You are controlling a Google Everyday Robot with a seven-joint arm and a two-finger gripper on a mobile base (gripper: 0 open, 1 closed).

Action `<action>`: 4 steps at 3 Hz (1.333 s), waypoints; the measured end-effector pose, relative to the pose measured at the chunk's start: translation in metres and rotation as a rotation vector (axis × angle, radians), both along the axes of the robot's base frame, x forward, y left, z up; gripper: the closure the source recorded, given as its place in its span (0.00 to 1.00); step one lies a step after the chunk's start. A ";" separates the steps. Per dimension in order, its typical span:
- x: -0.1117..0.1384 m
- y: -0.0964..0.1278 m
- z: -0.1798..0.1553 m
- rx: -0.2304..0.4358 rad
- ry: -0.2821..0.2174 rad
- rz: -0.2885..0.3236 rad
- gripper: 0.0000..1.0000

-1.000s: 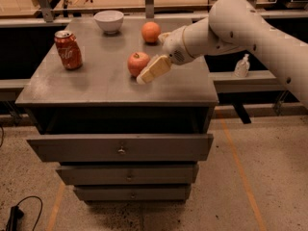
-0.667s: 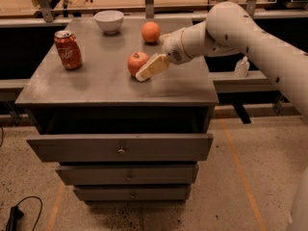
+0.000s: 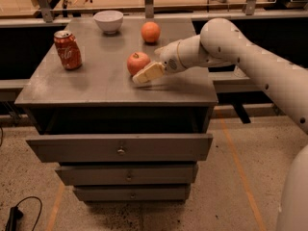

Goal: Pick apple

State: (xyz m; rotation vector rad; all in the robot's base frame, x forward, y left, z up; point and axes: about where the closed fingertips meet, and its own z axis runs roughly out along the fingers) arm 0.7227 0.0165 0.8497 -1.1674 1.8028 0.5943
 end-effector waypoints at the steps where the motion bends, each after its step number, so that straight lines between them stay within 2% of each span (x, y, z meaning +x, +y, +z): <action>1: -0.004 0.002 -0.012 0.022 0.021 -0.008 0.42; 2: -0.012 0.005 -0.021 0.041 0.041 0.009 0.65; 3: -0.013 0.005 -0.021 0.042 0.046 0.010 0.63; 4: -0.013 0.005 -0.019 0.042 0.046 0.010 0.40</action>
Offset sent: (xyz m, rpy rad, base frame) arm -0.0212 0.0013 -0.0292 0.0638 0.0625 0.0202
